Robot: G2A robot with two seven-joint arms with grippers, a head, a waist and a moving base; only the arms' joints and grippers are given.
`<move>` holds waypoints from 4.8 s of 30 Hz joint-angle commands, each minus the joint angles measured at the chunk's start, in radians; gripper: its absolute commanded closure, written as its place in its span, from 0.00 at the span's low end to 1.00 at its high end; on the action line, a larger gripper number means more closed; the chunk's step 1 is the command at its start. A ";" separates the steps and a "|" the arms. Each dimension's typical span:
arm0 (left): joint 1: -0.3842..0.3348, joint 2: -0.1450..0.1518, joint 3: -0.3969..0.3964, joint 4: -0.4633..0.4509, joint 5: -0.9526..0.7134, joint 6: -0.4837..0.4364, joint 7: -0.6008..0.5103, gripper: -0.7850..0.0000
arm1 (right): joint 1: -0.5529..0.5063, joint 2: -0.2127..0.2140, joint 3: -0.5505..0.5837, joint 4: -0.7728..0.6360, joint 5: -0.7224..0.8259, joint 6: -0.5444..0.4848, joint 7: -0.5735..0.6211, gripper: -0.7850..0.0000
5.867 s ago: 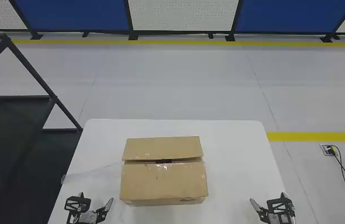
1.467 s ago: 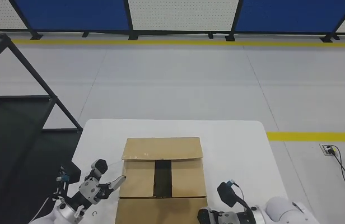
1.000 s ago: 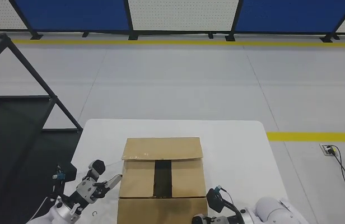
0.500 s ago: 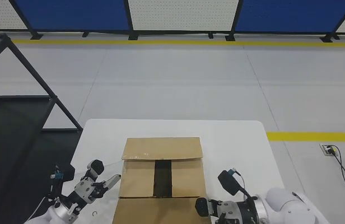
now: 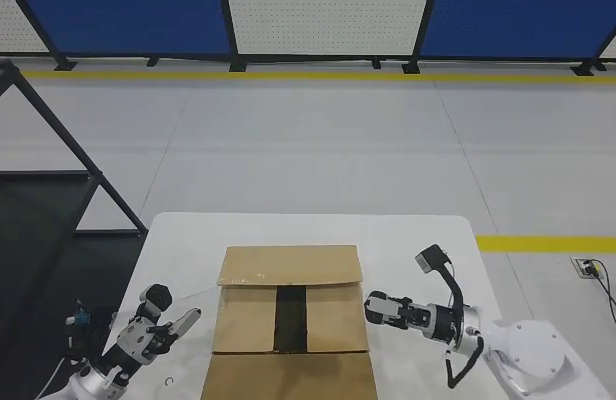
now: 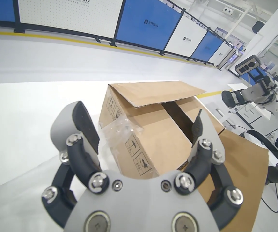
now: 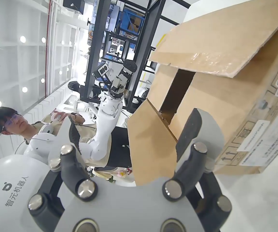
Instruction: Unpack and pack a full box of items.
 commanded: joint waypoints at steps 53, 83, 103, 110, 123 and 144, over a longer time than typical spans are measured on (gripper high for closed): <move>0.025 0.009 -0.034 -0.004 -0.006 -0.044 0.034 0.00 | 0.321 -0.157 -0.293 0.300 0.071 0.135 -0.389 0.00; 0.124 0.005 -0.084 -0.026 0.007 -0.026 0.115 0.00 | 0.688 -0.399 -0.527 0.837 0.095 0.278 -0.656 0.00; 0.112 0.005 -0.077 -0.024 0.006 -0.032 0.107 0.00 | 0.706 -0.451 -0.473 0.914 0.087 0.240 -0.582 0.00; 0.105 0.004 -0.086 -0.016 -0.004 0.000 0.119 0.00 | 0.635 -0.415 -0.390 0.760 0.094 0.124 -0.359 0.00; 0.089 0.007 -0.131 -0.003 0.022 0.024 0.123 0.00 | 0.468 -0.339 -0.326 0.445 -0.102 0.249 -0.004 0.00; 0.098 0.001 -0.058 -0.010 0.168 0.009 0.183 0.00 | 0.498 -0.388 -0.430 0.553 -0.079 0.232 0.002 0.00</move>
